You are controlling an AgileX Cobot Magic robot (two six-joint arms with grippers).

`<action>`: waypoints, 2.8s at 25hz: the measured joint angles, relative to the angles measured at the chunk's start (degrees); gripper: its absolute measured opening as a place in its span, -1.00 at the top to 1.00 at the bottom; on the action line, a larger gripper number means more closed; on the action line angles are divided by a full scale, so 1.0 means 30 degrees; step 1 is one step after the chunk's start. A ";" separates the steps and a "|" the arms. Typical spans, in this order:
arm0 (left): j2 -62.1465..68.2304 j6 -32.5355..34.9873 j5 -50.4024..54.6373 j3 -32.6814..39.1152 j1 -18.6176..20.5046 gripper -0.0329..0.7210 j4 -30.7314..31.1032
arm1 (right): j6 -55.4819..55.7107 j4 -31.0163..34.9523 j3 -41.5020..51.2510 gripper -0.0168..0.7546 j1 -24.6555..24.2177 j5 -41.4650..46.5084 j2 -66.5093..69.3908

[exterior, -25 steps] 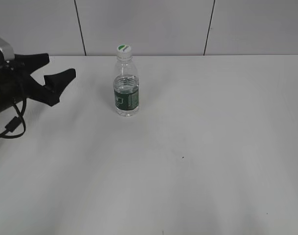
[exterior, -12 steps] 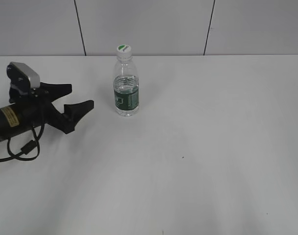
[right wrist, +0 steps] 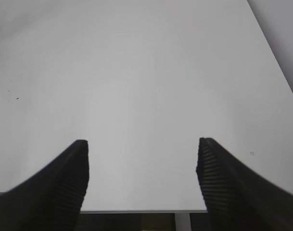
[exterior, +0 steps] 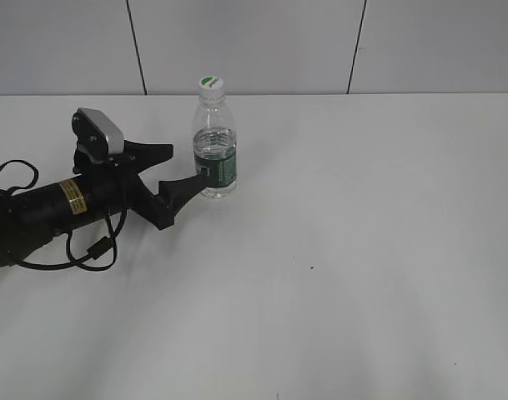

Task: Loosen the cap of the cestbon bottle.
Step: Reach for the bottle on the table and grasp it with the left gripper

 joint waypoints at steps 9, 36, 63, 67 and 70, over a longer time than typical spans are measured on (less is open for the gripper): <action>0.1029 -0.2025 -0.0023 -0.2481 -0.0140 -0.57 0.0899 | 0.0000 0.0000 0.0000 -0.43 0.0000 0.0000 0.0000; 0.3060 -0.3771 -0.0081 -0.6322 -0.1711 -0.57 0.1463 | 0.0000 0.0000 0.0000 -0.43 0.0000 0.0000 0.0000; 0.3151 -0.3826 0.0635 -0.5892 -0.1800 -0.57 -0.0173 | 0.0000 0.0000 0.0000 -0.43 0.0000 0.0000 0.0000; 0.3151 -0.3826 0.0635 -0.5892 -0.1800 -0.51 -0.0454 | 0.0000 0.0000 0.0000 -0.43 0.0000 0.0000 0.0000; 0.3151 -0.3826 0.0619 -0.5892 -0.1800 -0.26 -0.0506 | 0.0000 0.0000 0.0000 -0.43 0.0000 0.0000 0.0000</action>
